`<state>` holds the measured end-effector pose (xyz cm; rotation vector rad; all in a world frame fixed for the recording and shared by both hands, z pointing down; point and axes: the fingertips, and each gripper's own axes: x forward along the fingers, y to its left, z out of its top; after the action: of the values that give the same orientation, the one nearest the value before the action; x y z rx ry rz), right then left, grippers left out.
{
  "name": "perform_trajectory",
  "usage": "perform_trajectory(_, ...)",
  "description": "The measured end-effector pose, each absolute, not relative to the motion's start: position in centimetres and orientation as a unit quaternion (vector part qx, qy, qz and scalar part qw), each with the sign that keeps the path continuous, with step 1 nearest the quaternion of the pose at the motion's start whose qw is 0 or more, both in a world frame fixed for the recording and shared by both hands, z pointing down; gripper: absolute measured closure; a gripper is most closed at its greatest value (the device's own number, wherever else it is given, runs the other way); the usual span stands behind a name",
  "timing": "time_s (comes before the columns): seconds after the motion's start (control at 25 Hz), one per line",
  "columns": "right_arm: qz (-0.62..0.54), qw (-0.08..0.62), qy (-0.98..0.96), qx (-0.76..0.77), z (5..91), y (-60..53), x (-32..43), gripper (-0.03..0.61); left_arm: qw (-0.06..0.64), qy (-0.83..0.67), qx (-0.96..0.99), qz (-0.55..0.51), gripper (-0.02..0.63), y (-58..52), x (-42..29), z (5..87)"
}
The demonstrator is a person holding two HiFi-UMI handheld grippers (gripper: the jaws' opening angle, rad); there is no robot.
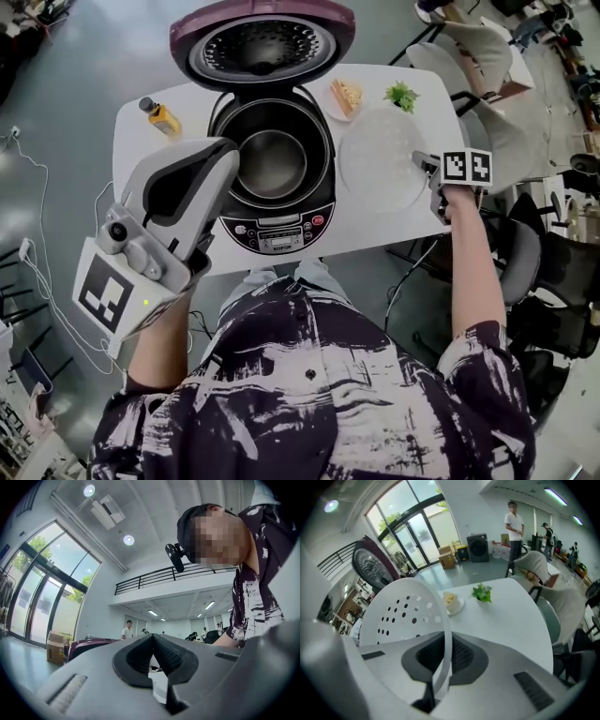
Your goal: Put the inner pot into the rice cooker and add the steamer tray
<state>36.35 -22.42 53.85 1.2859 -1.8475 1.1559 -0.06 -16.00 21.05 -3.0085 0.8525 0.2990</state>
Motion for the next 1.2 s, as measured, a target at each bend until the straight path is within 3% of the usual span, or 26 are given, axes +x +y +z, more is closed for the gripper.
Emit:
perform_trajectory(0.28, 0.34, 0.31, -0.794, 0.397, 43.6, -26.4, 22.4, 0.577, 0.019, 0.299, -0.947, 0.116, 0.609, -15.6, -5.2, 20.1)
perform_trajectory(0.56, 0.315, 0.373, -0.804, 0.338, 46.7, -28.8, 10.9, 0.577, 0.027, 0.339, -0.933, 0.117, 0.609, -14.3, -10.5, 19.7)
perform_trajectory(0.76, 0.304, 0.437, -0.773, 0.345, 50.6, -29.5, 9.4, 0.577, 0.026, 0.36, -0.925, 0.115, 0.609, -13.5, -13.1, 19.8)
perform_trajectory(1.2, 0.275, 0.494, -0.737, 0.369, 53.6, -29.4, 10.7, 0.575, 0.019, 0.364, -0.923, 0.121, 0.609, -13.6, -14.4, 20.2)
